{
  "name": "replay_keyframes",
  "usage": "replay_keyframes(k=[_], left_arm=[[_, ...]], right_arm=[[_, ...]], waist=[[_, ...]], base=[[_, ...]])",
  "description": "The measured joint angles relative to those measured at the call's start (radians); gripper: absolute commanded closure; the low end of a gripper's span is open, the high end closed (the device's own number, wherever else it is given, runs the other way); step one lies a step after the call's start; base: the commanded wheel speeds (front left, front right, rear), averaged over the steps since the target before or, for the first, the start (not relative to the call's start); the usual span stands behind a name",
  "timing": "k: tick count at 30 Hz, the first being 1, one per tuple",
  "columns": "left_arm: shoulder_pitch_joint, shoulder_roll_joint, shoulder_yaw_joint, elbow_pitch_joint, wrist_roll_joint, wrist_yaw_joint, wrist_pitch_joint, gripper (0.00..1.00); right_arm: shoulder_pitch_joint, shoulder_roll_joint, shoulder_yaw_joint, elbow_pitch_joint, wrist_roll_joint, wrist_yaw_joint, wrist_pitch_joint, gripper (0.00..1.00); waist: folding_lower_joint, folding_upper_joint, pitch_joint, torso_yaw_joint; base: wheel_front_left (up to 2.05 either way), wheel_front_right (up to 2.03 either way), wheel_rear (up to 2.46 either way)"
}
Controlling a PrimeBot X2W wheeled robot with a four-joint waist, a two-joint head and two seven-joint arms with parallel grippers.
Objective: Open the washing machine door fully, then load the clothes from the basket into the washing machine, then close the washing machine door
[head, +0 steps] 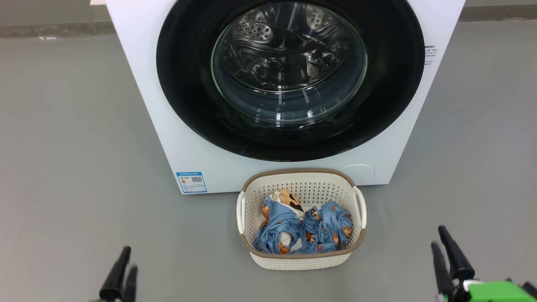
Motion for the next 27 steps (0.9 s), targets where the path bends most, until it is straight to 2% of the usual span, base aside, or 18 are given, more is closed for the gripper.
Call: replay_keyframes(k=[10, 27], left_arm=[[0.021, -0.009, -0.007, 0.005, 0.014, 0.001, -0.020, 0.00], [0.021, -0.005, -0.014, -0.040, 0.212, 0.001, -0.070, 0.00]], right_arm=[[0.019, 0.004, 0.019, 0.016, -0.012, 0.000, -0.022, 0.00], [0.018, -0.004, 0.047, -0.002, -0.163, 0.000, -0.070, 0.00]], waist=[[0.0003, 0.0000, -0.001, 0.004], [0.0002, 0.0000, 0.001, 0.013]], base=[[0.00, 0.00, 0.00], [0.00, 0.00, 0.00]])
